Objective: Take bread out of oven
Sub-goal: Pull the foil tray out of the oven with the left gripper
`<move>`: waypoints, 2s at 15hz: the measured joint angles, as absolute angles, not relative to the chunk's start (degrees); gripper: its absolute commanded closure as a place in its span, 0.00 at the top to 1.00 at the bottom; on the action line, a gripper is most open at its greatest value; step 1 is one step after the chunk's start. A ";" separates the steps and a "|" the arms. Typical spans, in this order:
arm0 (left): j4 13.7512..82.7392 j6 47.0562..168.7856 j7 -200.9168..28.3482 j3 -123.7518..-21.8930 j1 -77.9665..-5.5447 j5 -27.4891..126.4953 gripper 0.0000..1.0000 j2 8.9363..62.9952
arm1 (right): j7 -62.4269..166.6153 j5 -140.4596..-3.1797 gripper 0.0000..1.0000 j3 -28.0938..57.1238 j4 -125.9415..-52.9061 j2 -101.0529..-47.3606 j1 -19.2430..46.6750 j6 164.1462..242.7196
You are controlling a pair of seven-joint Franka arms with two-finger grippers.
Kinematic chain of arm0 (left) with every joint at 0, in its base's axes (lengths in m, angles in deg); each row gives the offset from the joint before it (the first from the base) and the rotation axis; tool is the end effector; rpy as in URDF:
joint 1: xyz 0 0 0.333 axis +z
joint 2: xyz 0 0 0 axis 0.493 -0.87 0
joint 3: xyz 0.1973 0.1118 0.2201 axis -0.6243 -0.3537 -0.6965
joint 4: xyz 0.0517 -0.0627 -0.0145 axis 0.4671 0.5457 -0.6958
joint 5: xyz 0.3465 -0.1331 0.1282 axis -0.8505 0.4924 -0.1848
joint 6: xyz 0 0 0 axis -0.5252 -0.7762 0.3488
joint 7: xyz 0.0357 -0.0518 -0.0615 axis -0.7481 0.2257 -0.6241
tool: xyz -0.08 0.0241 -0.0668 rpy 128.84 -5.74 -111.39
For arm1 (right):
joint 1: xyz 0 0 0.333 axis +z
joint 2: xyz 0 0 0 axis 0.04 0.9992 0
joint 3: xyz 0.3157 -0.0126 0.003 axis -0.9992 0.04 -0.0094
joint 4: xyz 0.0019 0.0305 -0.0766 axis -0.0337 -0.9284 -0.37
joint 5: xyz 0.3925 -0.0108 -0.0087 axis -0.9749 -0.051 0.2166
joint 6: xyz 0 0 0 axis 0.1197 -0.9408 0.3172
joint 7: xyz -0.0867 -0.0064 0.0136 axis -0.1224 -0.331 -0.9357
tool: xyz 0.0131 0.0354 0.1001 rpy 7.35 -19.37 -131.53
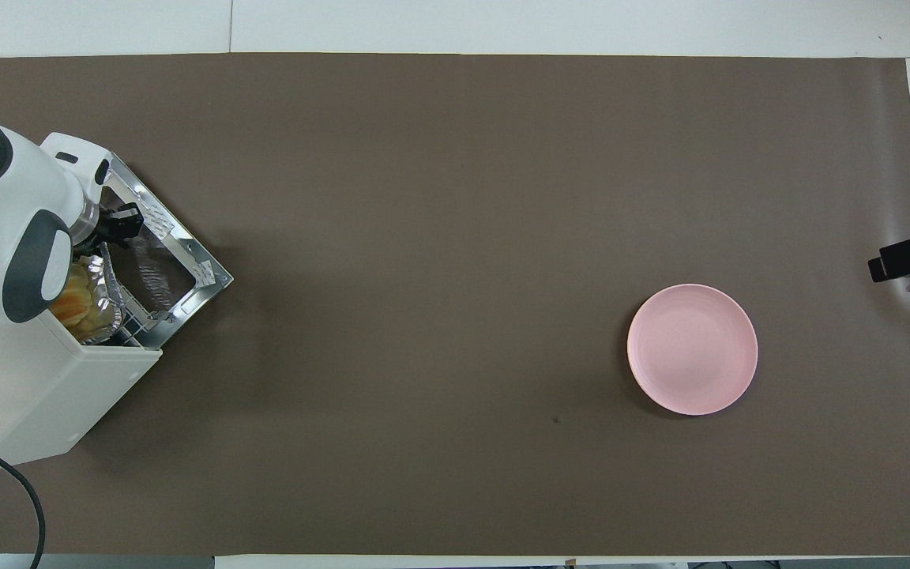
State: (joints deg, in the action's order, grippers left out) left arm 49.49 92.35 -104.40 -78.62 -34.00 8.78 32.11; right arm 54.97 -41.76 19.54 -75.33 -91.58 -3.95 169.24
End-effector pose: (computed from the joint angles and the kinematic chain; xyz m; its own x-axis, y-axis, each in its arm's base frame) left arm 0.6054 -0.0076 0.3653 0.9191 0.3831 0.0925 0.3941 -0.8931 -0.2172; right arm 0.5290 -0.0360 0.6392 0.9901 0.1213 -0.0709 0.1201 -0.9925 -0.0217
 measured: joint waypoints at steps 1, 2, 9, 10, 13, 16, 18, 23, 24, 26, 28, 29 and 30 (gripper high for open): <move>49.27 92.35 -104.40 -78.42 -34.72 8.77 0.00 32.12 | 54.97 -41.76 1.00 19.54 -75.33 -91.58 -3.95 169.24; 48.67 92.31 -104.39 -78.26 -35.95 8.77 0.00 32.12 | 54.97 -41.76 1.00 19.54 -75.33 -91.58 -3.95 169.24; 35.36 85.67 -105.16 -77.72 -51.66 16.21 0.00 27.87 | 54.97 -41.76 1.00 19.54 -75.33 -91.58 -3.95 169.24; 33.79 85.26 -105.24 -77.66 -54.54 16.42 0.00 26.41 | 54.97 -41.76 1.00 19.54 -75.33 -91.58 -3.95 169.24; 25.86 84.13 -106.88 -77.64 -64.55 16.58 0.00 18.25 | 54.97 -41.76 1.00 19.54 -75.33 -91.58 -3.95 169.24; 16.52 83.74 -108.06 -77.64 -70.06 19.26 0.00 10.71 | 54.97 -41.76 1.00 19.54 -75.33 -91.58 -3.95 169.24; 13.93 83.78 -107.70 -77.63 -71.34 23.26 0.00 8.91 | 54.97 -41.76 1.00 19.54 -75.33 -91.58 -3.95 169.24; 13.38 86.19 -110.33 -77.71 -75.54 24.36 0.84 6.23 | 54.97 -41.76 1.00 19.54 -75.33 -91.58 -3.95 169.24; 13.37 86.52 -111.10 -77.78 -75.76 24.36 1.00 5.82 | 54.97 -41.76 1.00 19.54 -75.33 -91.57 -3.95 169.24; 13.20 86.40 -112.59 -78.72 -75.77 24.36 1.00 5.71 | 54.97 -41.76 1.00 19.54 -75.33 -91.58 -3.95 169.24; 12.10 84.68 -113.12 -80.80 -75.53 24.54 1.00 6.34 | 54.97 -41.76 1.00 19.54 -75.33 -91.58 -3.95 169.24; 11.39 82.99 -113.33 -81.70 -75.09 24.62 1.00 7.30 | 54.97 -41.76 1.00 19.54 -75.33 -91.58 -3.95 169.24; 10.78 81.16 -113.59 -82.41 -73.98 24.68 1.00 8.83 | 54.97 -41.76 1.00 19.54 -75.33 -91.58 -3.95 169.24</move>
